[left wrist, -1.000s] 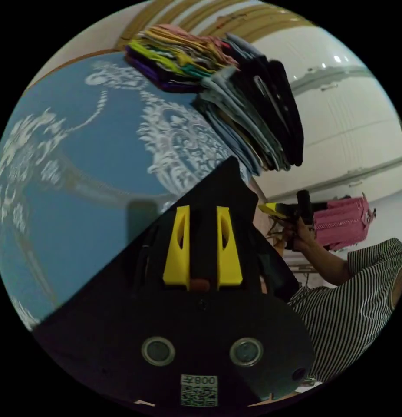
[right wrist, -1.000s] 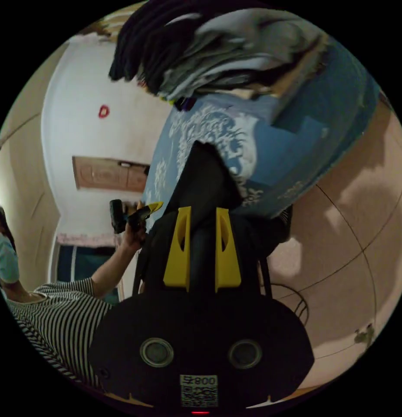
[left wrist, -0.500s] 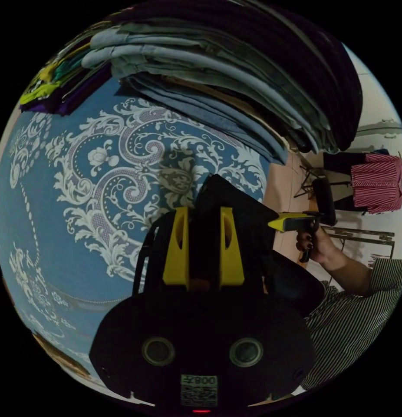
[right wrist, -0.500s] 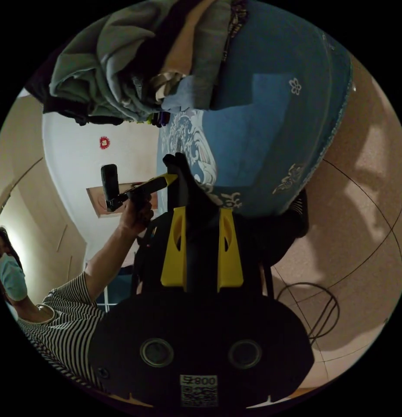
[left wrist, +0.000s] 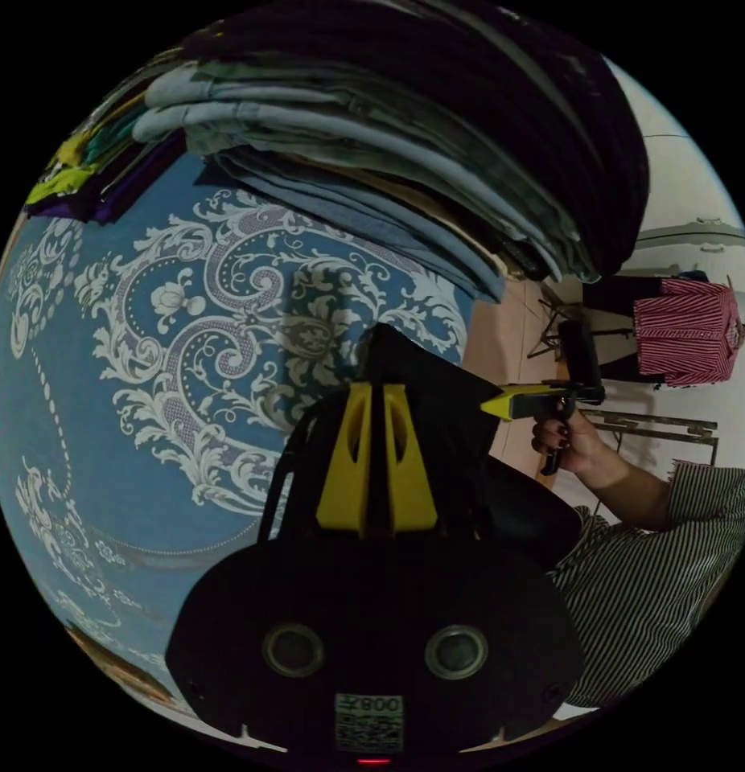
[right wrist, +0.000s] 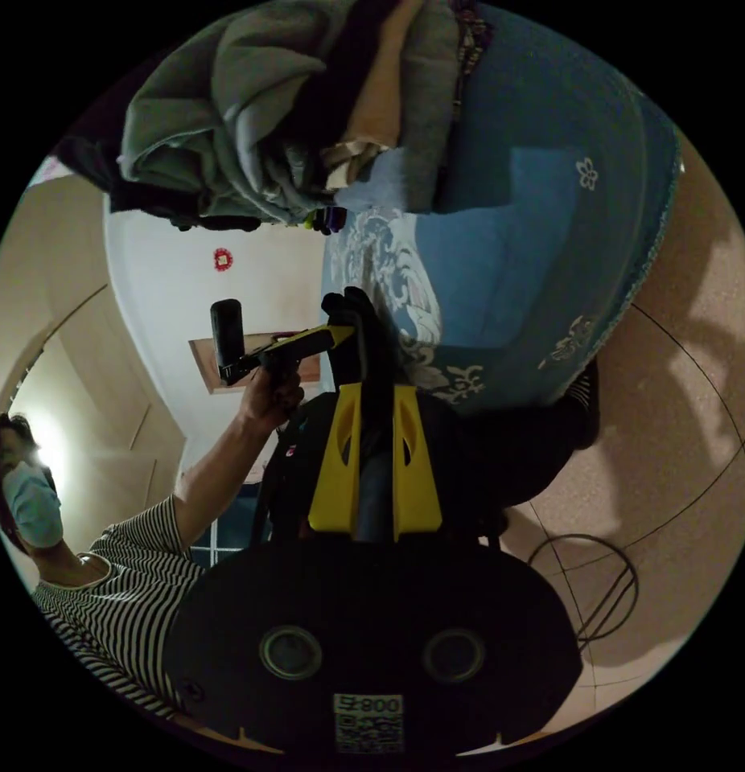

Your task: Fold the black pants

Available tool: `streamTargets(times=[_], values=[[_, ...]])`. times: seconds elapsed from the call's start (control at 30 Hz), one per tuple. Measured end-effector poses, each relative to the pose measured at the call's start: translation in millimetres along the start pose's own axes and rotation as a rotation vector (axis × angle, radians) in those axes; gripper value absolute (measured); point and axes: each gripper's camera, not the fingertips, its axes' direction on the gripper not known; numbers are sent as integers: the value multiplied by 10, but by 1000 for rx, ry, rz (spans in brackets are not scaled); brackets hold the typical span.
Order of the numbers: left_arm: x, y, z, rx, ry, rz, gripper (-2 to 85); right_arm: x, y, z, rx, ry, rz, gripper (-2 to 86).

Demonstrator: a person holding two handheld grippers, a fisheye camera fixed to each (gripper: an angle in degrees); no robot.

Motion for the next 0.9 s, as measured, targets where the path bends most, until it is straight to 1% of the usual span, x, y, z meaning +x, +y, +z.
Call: streamTargets(times=[0.13,0.27,0.43,0.47,0.53,0.7,0.9], values=[[42,328,-295,87,30,52,24,-366,145,50,-12,-5,-94,69],[20,758,-620,186,64,82,22,-909,339,205,-47,-17,-235,69],[-123,1694,-1118,359,73,72,24,-1594,580,590,-110,-65,-394,69],[-149,1818,-1165,379,76,67,24,-1774,650,725,-129,-76,-432,69],[-275,2341,-1325,455,99,42,26,-2038,767,957,-173,-98,-491,68],[-581,3449,-1465,588,161,-24,28,-2754,1250,1880,-368,-138,-625,68],[-1029,4730,-1308,667,182,-200,31,-3192,1782,3099,-590,-112,-665,69]])
